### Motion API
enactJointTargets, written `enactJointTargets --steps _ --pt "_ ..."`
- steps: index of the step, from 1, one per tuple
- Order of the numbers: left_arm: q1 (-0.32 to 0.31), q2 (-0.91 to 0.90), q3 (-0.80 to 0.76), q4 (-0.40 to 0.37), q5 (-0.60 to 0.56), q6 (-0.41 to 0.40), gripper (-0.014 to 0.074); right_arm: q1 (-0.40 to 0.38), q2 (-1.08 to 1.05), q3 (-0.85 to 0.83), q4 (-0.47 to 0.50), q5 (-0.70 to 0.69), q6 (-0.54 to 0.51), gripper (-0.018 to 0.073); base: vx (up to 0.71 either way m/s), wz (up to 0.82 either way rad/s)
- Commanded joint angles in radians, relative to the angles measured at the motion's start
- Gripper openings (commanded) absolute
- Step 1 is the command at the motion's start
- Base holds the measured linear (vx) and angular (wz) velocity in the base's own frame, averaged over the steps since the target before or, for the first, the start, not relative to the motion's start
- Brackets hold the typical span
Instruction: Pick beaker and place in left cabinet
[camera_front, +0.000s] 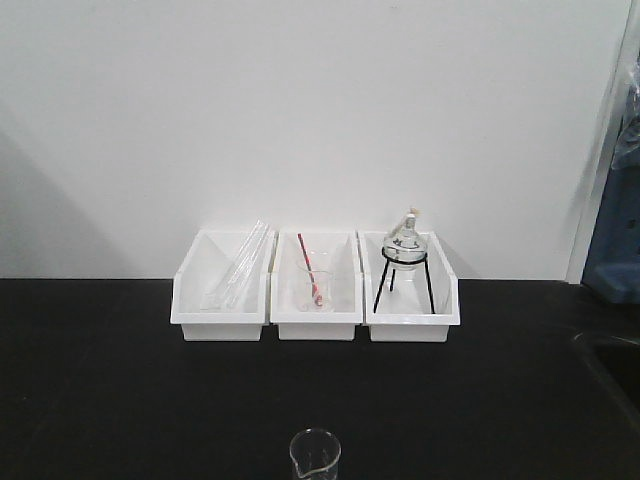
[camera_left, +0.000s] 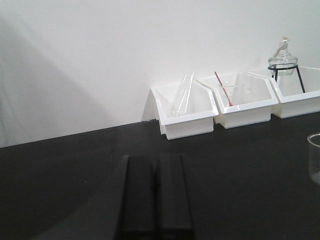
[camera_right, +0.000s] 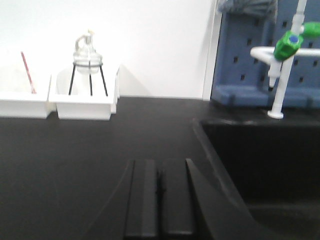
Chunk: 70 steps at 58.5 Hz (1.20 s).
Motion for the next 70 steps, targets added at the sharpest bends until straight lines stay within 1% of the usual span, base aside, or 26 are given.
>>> enactJointTargets --steps 1,11,12,15,20,24,29,42,53,60,67,70 --pt "-0.001 -0.019 0.016 -0.003 -0.075 -0.003 0.0001 -0.005 -0.014 0.005 -0.011 -0.165 -0.005 -0.0006 0.00 0.00" --pt "-0.001 -0.019 0.016 -0.003 -0.075 -0.003 0.0001 -0.005 -0.014 0.003 0.004 -0.338 0.009 -0.0006 0.00 0.00" --pt "-0.001 -0.019 0.016 -0.003 -0.075 -0.003 0.0001 -0.005 -0.014 0.001 0.022 -0.365 0.033 -0.0006 0.00 0.00" --pt "-0.001 -0.019 0.016 -0.003 -0.075 -0.003 0.0001 -0.005 -0.014 -0.008 0.067 -0.388 0.098 -0.0006 0.00 0.00" --pt "-0.001 -0.019 0.016 -0.003 -0.075 -0.003 0.0001 -0.005 -0.013 -0.039 0.150 -0.386 0.222 -0.0006 0.00 0.00" --pt "-0.001 -0.019 0.016 -0.003 -0.075 -0.003 0.0001 -0.005 -0.001 -0.081 0.197 -0.359 0.261 -0.0004 0.00 0.00" --pt "-0.001 -0.019 0.016 -0.003 -0.075 -0.003 0.0001 -0.005 0.041 -0.134 0.200 -0.344 0.260 -0.0002 0.00 0.00" --pt "-0.001 -0.019 0.016 -0.003 -0.075 -0.003 0.0001 -0.005 0.231 -0.273 0.200 -0.345 0.256 0.0018 0.00 0.00" --pt "-0.001 -0.019 0.016 -0.003 -0.075 -0.003 0.0001 -0.005 0.413 -0.305 0.199 -0.356 0.197 0.0055 0.00 0.00" --pt "-0.001 -0.019 0.016 -0.003 -0.075 -0.003 0.0001 -0.005 0.523 -0.305 0.198 -0.359 0.140 0.0103 0.00 0.00" --pt "-0.001 -0.019 0.016 -0.003 -0.075 -0.003 0.0001 -0.005 0.620 -0.305 0.198 -0.398 0.066 0.0181 0.00 0.00" --pt "-0.001 -0.019 0.016 -0.003 -0.075 -0.003 0.0001 -0.005 0.660 -0.305 0.198 -0.424 0.037 0.0235 0.00 0.00"
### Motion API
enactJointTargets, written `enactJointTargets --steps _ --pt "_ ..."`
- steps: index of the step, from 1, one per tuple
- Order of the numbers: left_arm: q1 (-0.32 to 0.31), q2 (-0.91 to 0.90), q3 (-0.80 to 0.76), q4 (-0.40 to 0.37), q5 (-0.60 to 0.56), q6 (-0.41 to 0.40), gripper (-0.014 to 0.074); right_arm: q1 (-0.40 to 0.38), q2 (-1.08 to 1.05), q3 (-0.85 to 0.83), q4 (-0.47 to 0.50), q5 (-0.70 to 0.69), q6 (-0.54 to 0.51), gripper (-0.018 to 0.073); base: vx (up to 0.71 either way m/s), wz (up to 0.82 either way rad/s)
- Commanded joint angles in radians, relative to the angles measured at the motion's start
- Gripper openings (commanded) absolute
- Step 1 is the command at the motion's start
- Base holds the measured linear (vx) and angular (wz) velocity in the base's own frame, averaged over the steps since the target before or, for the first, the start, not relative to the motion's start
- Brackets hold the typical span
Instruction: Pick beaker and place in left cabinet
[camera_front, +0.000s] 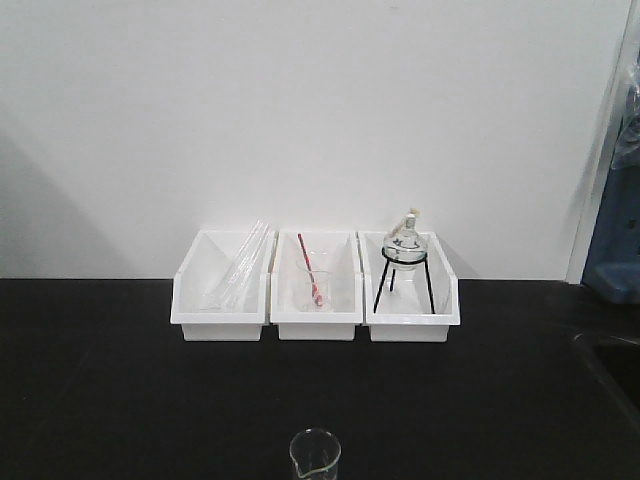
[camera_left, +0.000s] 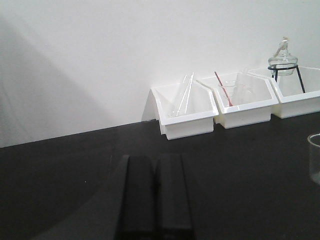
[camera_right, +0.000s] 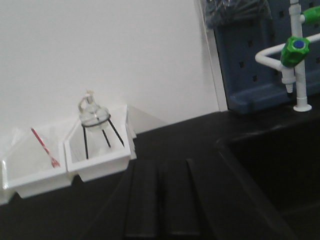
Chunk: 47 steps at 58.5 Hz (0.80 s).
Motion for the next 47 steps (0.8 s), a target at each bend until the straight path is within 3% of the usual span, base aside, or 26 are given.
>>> enactJointTargets --steps 1,10,15,17,21,26,30,33,41,47 --pt "-0.001 -0.019 0.016 -0.003 -0.075 -0.003 0.0001 -0.005 0.081 -0.035 -0.005 -0.140 -0.074 0.0250 0.00 0.00" --pt "-0.001 -0.019 0.016 -0.003 -0.075 -0.003 0.0001 -0.005 0.193 -0.035 -0.003 -0.254 -0.098 0.0379 0.00 0.00" --pt "-0.001 -0.019 0.016 -0.003 -0.075 -0.003 0.0001 -0.005 0.254 -0.035 -0.003 -0.321 -0.064 0.0440 0.00 0.00" --pt "-0.001 -0.019 0.016 -0.003 -0.075 -0.003 0.0001 -0.005 0.328 -0.035 -0.037 -0.423 -0.024 0.0485 0.00 0.00" --pt "-0.001 -0.019 0.016 -0.003 -0.075 -0.003 0.0001 -0.005 0.380 -0.035 -0.158 -0.487 -0.023 0.0496 0.00 0.00" --pt "-0.001 -0.019 0.016 -0.003 -0.075 -0.003 0.0001 -0.005 0.420 -0.035 -0.454 -0.560 0.003 0.0495 0.00 0.00" --pt "-0.001 -0.019 0.016 -0.003 -0.075 -0.003 0.0001 -0.005 0.447 -0.035 -0.706 -0.650 0.089 0.0495 0.00 0.00" --pt "-0.001 -0.019 0.016 -0.003 -0.075 -0.003 0.0001 -0.005 0.468 -0.035 -0.835 -0.716 0.169 0.0495 0.00 0.00" --pt "-0.001 -0.019 0.016 -0.003 -0.075 -0.003 0.0001 -0.005 0.529 -0.035 -1.006 -0.741 0.264 0.0495 0.00 0.00" --pt "-0.001 -0.019 0.016 -0.003 -0.075 -0.003 0.0001 0.011 0.587 -0.035 -1.017 -0.747 0.264 0.0495 0.00 0.00"
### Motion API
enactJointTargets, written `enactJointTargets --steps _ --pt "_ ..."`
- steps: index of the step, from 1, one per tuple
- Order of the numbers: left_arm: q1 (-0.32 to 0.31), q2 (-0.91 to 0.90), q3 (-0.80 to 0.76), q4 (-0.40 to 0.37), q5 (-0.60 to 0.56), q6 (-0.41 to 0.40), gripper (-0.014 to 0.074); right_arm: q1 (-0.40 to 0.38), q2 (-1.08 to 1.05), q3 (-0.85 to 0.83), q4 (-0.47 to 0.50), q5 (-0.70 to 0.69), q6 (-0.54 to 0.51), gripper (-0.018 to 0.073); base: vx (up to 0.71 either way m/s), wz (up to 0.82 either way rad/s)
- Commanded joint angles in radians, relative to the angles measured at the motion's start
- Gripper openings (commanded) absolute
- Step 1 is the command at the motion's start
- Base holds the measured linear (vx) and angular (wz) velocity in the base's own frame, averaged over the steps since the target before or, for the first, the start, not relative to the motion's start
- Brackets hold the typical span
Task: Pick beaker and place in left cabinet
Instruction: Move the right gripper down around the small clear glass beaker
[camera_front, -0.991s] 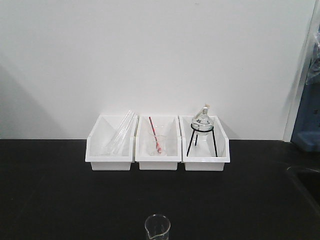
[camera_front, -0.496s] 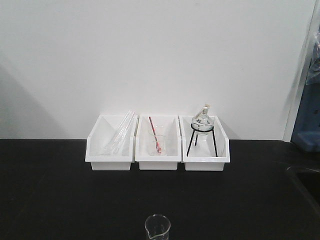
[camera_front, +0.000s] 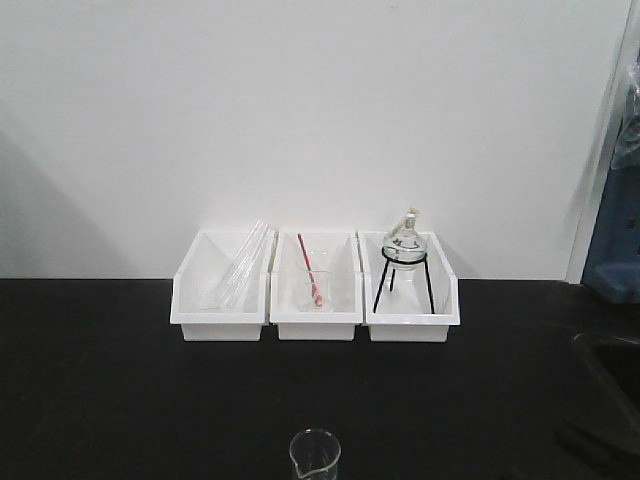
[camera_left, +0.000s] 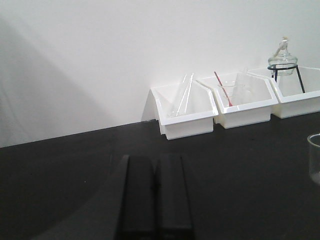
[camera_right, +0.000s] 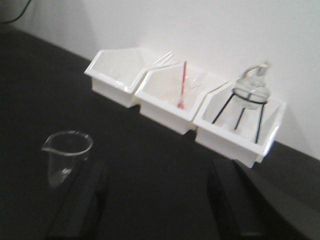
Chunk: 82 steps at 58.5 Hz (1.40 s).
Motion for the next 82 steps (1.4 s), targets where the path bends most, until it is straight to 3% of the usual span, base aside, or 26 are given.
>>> enactJointTargets --steps 1,9,19,28,46,64,82 --pt "-0.001 -0.019 0.016 -0.003 -0.075 -0.003 0.0001 0.020 0.046 -0.031 -0.001 -0.087 0.017 0.0495 0.00 0.00" --pt "-0.001 -0.019 0.016 -0.003 -0.075 -0.003 0.0001 0.163 0.163 -0.068 0.118 -0.085 -0.071 0.0495 0.00 0.00" --pt "-0.001 -0.019 0.016 -0.003 -0.075 -0.003 0.0001 0.358 0.334 -0.138 0.408 -0.070 -0.213 0.0495 0.00 0.00" --pt "-0.001 -0.019 0.016 -0.003 -0.075 -0.003 0.0001 0.454 0.453 -0.181 0.557 -0.073 -0.329 0.0495 0.00 0.00" --pt "-0.001 -0.019 0.016 -0.003 -0.075 -0.003 0.0001 0.553 0.672 -0.330 0.585 -0.076 -0.341 0.0526 0.00 0.00" --pt "-0.001 -0.019 0.016 -0.003 -0.075 -0.003 0.0001 0.553 0.797 -0.456 0.573 -0.071 -0.261 0.0634 0.00 0.00" --pt "-0.001 -0.019 0.016 -0.003 -0.075 -0.003 0.0001 0.553 0.892 -0.580 0.549 -0.071 -0.220 0.0638 0.00 0.00"
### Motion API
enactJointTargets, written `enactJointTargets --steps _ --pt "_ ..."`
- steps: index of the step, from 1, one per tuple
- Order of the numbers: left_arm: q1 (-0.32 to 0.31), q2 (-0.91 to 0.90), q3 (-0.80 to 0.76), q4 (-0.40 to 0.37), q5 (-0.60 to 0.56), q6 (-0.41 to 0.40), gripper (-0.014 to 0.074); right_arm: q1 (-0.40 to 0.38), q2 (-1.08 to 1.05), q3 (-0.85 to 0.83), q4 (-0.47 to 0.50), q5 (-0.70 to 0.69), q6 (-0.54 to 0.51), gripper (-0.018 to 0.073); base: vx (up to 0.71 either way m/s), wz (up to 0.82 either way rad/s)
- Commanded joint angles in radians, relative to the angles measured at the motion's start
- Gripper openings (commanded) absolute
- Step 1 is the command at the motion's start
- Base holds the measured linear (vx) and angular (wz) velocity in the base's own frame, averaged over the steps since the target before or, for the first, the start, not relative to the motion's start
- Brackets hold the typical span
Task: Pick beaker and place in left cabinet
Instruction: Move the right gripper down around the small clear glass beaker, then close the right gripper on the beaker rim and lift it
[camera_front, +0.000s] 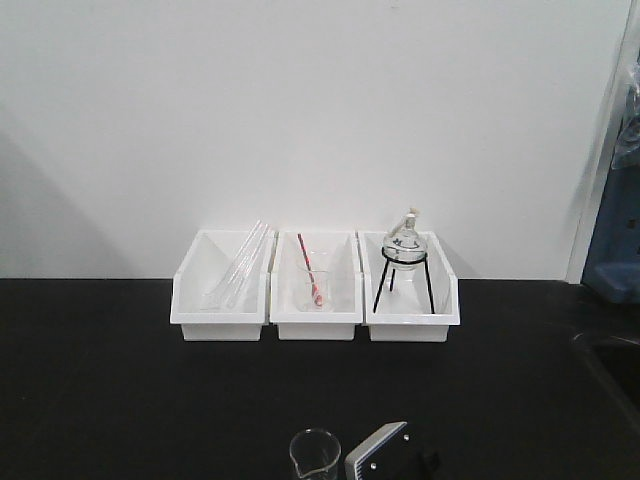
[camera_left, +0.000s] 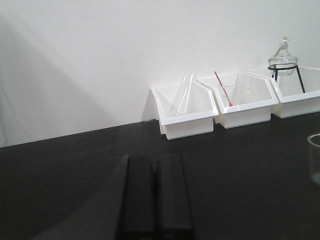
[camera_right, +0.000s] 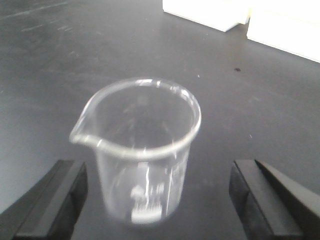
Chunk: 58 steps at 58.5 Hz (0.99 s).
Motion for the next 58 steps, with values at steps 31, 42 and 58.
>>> enactJointTargets --steps 31,42,58 --pt "-0.001 -0.019 0.016 -0.003 -0.075 -0.003 0.0001 -0.002 0.097 -0.224 -0.040 -0.078 0.110 0.0592 0.00 0.00" --pt "-0.001 -0.019 0.016 -0.003 -0.075 -0.003 0.0001 -0.002 0.119 -0.268 -0.088 -0.078 0.132 0.0555 0.00 0.00" --pt "-0.001 -0.019 0.016 -0.003 -0.075 -0.003 0.0001 -0.002 0.125 -0.278 -0.138 -0.073 0.182 0.0427 0.00 0.00"
